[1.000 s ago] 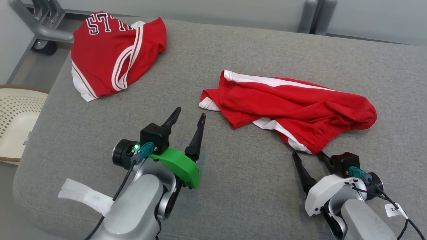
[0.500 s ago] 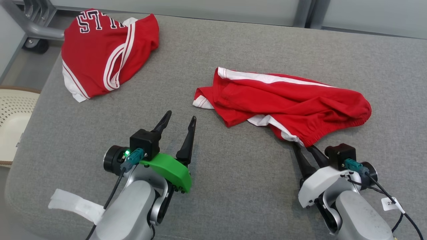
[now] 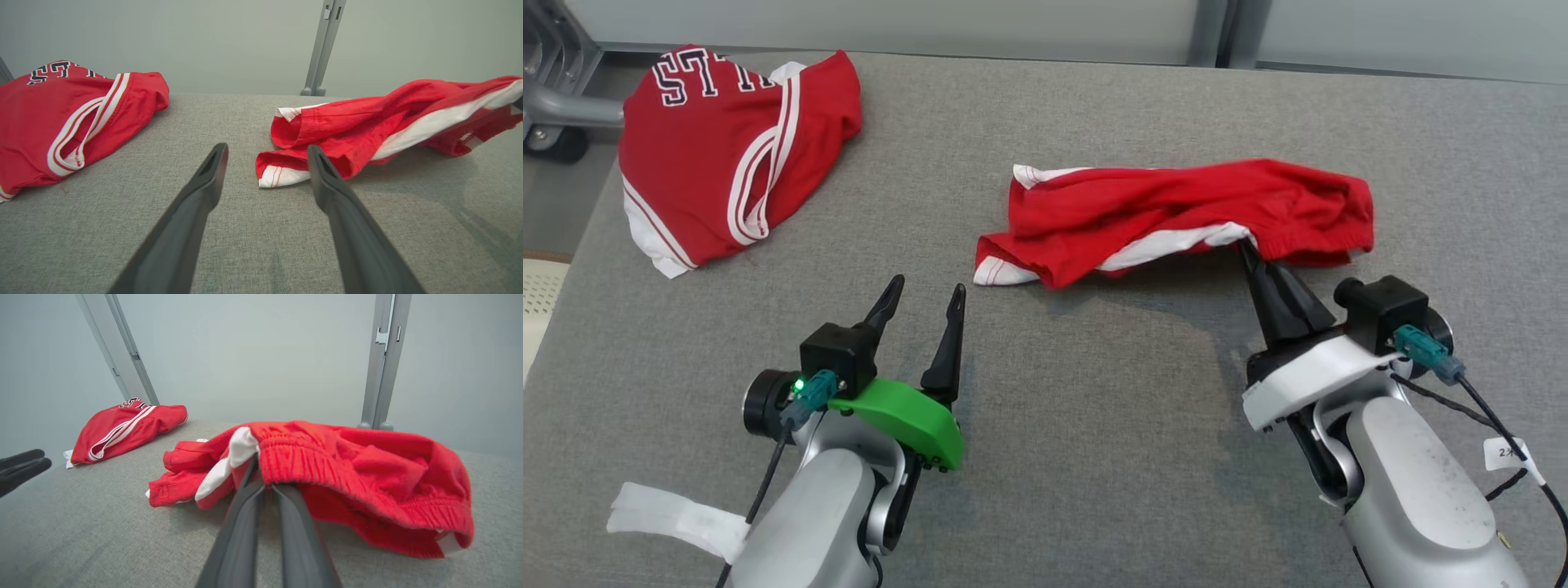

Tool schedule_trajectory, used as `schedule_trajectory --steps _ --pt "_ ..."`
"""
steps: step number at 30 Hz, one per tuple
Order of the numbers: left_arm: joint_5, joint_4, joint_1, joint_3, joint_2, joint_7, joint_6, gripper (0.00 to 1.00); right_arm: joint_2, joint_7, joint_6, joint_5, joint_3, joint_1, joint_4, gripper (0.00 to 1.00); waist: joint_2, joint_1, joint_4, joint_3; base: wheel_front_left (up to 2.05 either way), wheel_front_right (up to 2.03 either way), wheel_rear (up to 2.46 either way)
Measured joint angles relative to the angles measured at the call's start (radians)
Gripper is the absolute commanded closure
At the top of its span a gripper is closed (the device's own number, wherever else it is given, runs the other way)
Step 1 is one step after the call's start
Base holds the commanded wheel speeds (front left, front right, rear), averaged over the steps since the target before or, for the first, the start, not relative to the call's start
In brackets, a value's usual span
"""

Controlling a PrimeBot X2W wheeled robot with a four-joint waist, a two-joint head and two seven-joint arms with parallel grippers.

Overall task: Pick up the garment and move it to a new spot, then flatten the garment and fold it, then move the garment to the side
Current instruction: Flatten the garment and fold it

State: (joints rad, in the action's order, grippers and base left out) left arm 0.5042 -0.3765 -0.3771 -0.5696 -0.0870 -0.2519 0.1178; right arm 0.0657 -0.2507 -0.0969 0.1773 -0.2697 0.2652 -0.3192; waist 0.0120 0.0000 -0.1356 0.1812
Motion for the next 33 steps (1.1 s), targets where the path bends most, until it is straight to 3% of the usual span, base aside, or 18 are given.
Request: schedule_trajectory --steps 6,13,16,21,33 --pt "0.0 0.007 0.016 0.036 0.001 0.0 0.005 0.0 0.013 -0.001 -0.028 0.018 -0.065 0.007 0.084 1.0 0.0 0.0 0.035 -0.018 0.0 0.0 0.0" --pt "0.0 0.007 0.049 0.04 0.004 0.0 0.005 0.0 0.071 -0.001 -0.028 0.07 -0.027 0.003 0.182 1.0 0.0 0.0 0.076 -0.043 0.0 0.0 0.0" --pt "0.0 -0.009 0.065 0.008 0.007 0.0 0.003 0.0 0.124 -0.002 -0.028 0.067 -0.029 -0.033 0.154 1.0 0.0 0.0 0.09 -0.052 0.0 0.0 0.0" --pt "0.014 -0.051 0.1 -0.079 0.016 0.045 -0.054 0.0 0.181 0.018 -0.028 0.052 -0.068 -0.124 0.095 1.0 0.0 0.0 0.11 -0.06 0.0 0.0 0.0" --pt "0.037 -0.102 0.121 -0.111 0.025 0.085 -0.1 0.0 0.207 0.03 -0.028 0.053 -0.102 -0.155 0.071 1.0 0.0 0.0 0.138 -0.053 0.0 0.0 0.0"
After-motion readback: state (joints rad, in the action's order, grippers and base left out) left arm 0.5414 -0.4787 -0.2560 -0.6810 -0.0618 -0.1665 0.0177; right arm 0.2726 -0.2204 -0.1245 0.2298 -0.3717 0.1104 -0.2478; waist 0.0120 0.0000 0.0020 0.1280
